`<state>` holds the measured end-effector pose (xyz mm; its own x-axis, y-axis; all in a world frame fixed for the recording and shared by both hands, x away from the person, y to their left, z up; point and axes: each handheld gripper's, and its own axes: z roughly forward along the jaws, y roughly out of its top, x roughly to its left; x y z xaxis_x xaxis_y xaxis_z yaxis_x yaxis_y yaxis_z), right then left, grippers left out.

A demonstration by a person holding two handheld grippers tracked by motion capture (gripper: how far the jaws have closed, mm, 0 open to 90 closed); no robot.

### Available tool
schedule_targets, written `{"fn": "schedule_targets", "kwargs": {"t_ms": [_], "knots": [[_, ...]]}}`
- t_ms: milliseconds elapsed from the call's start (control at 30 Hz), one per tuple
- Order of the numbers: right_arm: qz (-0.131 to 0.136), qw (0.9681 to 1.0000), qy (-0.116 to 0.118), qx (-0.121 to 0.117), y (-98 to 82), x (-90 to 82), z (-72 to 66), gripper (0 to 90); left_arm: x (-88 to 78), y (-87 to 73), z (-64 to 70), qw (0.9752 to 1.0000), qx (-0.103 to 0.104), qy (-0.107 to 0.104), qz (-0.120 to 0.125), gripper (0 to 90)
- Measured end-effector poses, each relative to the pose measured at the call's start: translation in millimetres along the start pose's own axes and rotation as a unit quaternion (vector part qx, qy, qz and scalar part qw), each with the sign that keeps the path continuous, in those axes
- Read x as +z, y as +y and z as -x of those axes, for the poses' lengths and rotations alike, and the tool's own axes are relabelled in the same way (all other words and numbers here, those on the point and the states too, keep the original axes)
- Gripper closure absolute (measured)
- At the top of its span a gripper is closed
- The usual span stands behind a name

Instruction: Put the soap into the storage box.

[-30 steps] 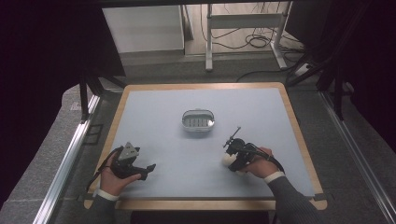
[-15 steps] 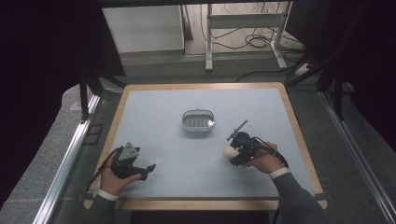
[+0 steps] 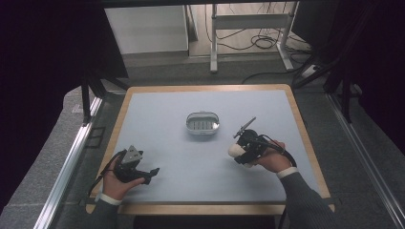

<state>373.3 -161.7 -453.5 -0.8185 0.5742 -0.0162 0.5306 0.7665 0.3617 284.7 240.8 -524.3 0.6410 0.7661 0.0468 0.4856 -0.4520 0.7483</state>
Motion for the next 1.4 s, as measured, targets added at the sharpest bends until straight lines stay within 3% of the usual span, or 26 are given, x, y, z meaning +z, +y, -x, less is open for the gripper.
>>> {"fn": "schedule_targets", "kwargs": {"t_ms": [933,1400], "knots": [[0.022,0.9997,-0.006,-0.006,37.7,-18.9,17.5,49.8,1.2,0.3,1.4,1.0000,0.002,-0.001,-0.002,7.9],[0.029,0.9993,0.003,-0.023,57.7,-21.2,22.7,49.8,1.1,0.6,1.2,1.0000,0.002,-0.001,-0.002,7.9]]}}
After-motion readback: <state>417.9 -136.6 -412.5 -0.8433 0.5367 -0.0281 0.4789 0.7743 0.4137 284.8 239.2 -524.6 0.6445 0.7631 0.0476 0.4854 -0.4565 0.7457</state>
